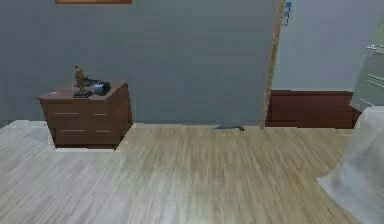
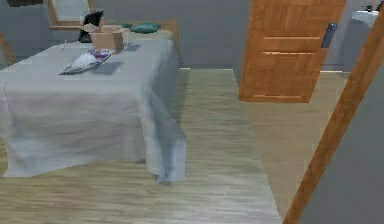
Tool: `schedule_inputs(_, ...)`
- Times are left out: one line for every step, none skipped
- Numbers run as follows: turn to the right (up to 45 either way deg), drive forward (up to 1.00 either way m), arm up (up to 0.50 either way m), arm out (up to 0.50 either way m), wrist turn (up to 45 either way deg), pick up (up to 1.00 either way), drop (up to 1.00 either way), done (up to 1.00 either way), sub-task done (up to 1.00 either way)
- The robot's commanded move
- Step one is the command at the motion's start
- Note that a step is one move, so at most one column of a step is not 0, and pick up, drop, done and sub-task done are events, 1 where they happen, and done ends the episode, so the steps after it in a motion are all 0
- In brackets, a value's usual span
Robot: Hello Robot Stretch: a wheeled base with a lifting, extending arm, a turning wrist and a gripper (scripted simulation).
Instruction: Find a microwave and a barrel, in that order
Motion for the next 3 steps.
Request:
schedule_inputs(21.0, 0.0, 0.0, 0.0, 0.0, 0.0, 0.0, 0.0, 0.0)
schedule_inputs(0.0, 0.35, 0.0, 0.0, 0.0, 0.0, 0.0, 0.0, 0.0)
schedule_inputs(-45.0, 0.0, 0.0, 0.0, 0.0, 0.0, 0.0, 0.0, 0.0)
